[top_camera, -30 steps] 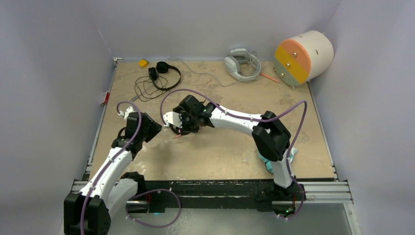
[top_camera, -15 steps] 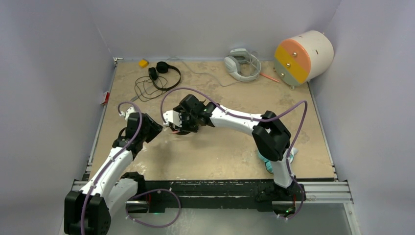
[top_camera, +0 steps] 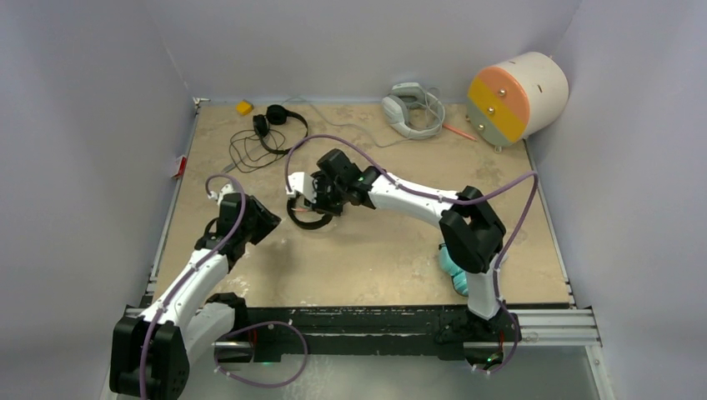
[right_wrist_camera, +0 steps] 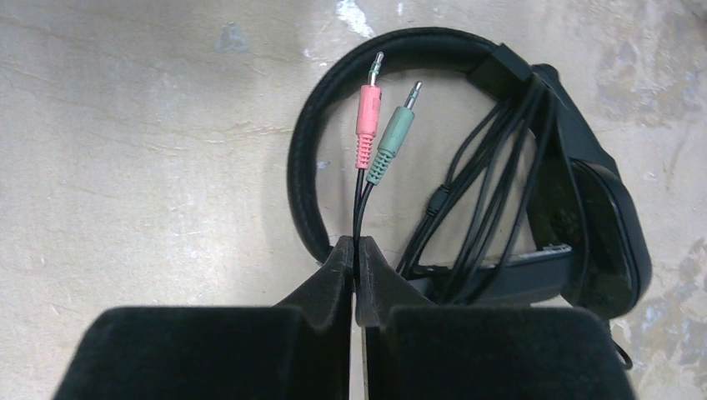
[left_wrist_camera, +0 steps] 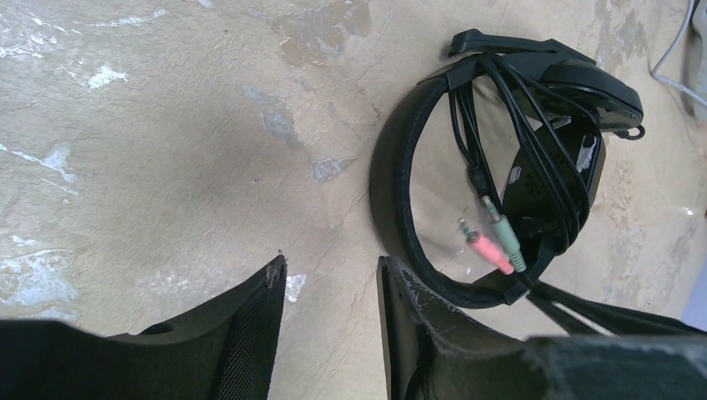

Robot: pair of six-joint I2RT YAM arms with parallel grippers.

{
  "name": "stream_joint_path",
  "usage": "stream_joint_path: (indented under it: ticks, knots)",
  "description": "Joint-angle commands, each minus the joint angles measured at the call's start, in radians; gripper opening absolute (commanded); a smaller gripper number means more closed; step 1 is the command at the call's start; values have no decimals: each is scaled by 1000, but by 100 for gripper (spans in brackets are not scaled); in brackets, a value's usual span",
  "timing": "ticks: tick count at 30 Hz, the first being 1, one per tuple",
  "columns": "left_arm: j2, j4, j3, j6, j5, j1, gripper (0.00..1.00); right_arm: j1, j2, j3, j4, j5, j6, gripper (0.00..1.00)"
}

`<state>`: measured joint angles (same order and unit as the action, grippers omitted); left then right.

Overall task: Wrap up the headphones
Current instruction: Move the headphones to the corner of the board.

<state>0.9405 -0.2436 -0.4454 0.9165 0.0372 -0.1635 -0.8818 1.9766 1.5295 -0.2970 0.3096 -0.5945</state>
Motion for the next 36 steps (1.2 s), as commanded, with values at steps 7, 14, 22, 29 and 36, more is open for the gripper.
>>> stream_joint_path:
  ticks: [7, 14, 22, 29, 36]
  knots:
    - [12, 75, 11, -10, -30, 10, 42, 50, -51, 11, 41, 24, 89, 3]
    - [45, 108, 12, -8, -63, 10, 42, 50, 72, 116, -10, -44, 170, 0]
    - [72, 136, 15, -11, -59, 10, 42, 52, 220, 219, -73, -123, 254, 0]
    - [112, 212, 8, -52, -50, 10, 42, 51, 291, 292, -211, -286, 423, 0]
    - [231, 366, -53, -101, -110, 10, 47, 52, 241, 139, -259, -438, 552, 0]
